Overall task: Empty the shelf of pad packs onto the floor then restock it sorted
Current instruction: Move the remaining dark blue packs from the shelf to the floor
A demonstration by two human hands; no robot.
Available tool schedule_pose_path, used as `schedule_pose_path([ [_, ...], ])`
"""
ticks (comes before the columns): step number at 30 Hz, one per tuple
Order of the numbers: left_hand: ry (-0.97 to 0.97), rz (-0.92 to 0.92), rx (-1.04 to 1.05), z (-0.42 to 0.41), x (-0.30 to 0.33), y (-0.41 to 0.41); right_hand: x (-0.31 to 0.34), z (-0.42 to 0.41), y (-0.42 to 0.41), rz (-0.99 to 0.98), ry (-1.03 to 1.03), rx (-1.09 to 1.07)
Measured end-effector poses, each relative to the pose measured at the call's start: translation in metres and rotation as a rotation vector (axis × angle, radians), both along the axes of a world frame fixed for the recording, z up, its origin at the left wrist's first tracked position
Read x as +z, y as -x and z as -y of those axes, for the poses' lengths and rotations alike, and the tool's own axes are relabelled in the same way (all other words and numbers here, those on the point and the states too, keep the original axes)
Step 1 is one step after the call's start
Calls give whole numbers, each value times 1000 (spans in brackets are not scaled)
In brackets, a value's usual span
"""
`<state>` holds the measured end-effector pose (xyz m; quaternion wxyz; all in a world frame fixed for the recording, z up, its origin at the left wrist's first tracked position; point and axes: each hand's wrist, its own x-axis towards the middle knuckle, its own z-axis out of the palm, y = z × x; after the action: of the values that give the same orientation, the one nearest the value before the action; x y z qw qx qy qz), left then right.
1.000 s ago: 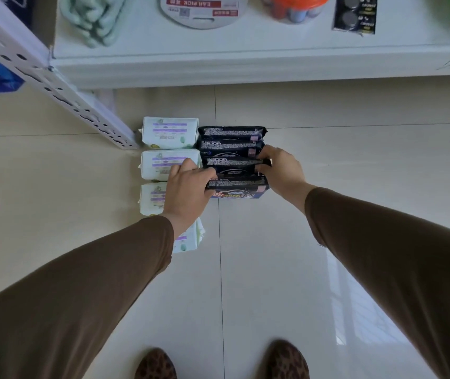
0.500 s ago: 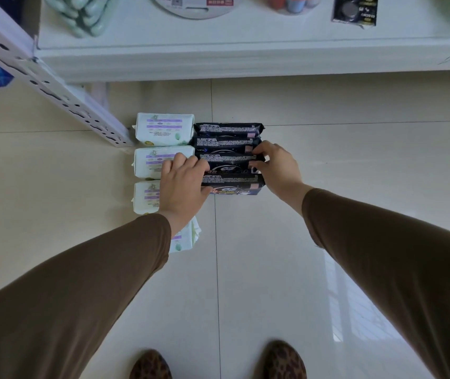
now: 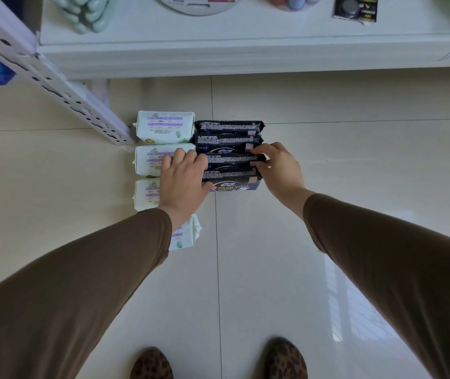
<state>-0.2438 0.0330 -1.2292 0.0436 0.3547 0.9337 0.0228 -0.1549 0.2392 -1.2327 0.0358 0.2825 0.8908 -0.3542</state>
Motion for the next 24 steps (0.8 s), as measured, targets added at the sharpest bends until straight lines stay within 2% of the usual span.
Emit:
schedule_pose_path([
  [8,-21,5,-31,0,5,-4,7,1,-5,-11,-23,13],
  [15,-33,2,-35,10,23,-10,22,2,-19,26,-170,51],
  [19,-38,38,-18,17,61,-20,60,10,-36,53,-238,86],
  [24,-55,83,-6,27,143,-37,145,26,-59,115,-245,193],
])
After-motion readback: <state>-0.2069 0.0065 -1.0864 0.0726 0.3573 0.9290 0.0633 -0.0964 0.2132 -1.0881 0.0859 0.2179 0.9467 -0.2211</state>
